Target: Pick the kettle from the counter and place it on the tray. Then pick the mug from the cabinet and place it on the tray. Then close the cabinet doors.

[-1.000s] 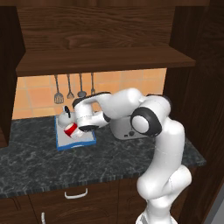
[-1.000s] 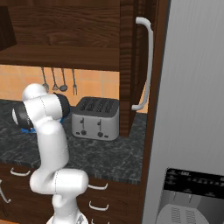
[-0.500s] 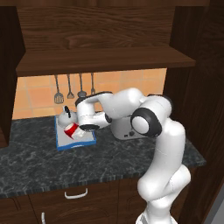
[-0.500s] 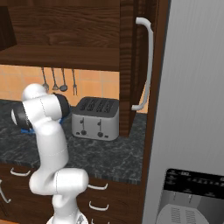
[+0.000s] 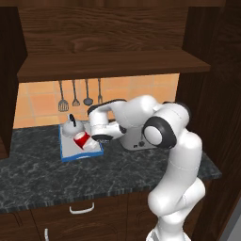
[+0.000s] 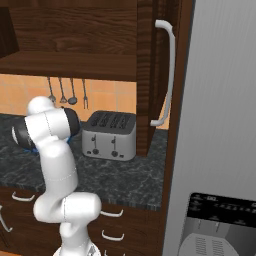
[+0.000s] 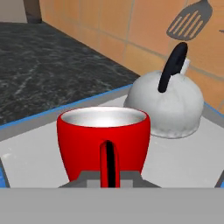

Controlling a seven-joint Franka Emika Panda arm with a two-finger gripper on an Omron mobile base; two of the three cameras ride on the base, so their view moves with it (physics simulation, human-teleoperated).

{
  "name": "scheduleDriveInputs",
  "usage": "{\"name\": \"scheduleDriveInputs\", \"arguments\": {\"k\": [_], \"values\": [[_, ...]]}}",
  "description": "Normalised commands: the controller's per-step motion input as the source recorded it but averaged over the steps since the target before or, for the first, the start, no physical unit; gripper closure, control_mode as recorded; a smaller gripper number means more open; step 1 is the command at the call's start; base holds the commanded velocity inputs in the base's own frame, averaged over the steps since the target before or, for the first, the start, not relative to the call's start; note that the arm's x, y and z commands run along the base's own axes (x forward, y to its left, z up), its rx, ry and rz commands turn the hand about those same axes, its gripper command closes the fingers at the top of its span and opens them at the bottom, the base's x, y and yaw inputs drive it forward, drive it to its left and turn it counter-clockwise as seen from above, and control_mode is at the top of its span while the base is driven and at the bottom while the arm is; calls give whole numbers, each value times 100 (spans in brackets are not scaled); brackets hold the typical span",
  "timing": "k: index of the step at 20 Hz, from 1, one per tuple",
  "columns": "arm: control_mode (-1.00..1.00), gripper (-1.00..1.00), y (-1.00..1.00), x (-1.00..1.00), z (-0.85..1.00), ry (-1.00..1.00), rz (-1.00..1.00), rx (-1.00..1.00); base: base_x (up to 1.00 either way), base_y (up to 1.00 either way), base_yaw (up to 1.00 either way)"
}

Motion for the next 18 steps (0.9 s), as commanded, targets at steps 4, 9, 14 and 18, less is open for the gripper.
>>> {"name": "scheduleDriveInputs", "arguments": {"k": [4, 9, 14, 18], "values": [[-100, -100, -12, 2, -24, 4, 0, 0, 0, 0, 0], [-100, -100, -1, 9, 0, 1, 0, 0, 0, 0, 0], [-100, -100, -5, 0, -3, 5, 0, 0, 0, 0, 0], [-100, -100, -11, -7, -17, 8, 0, 0, 0, 0, 0]]}}
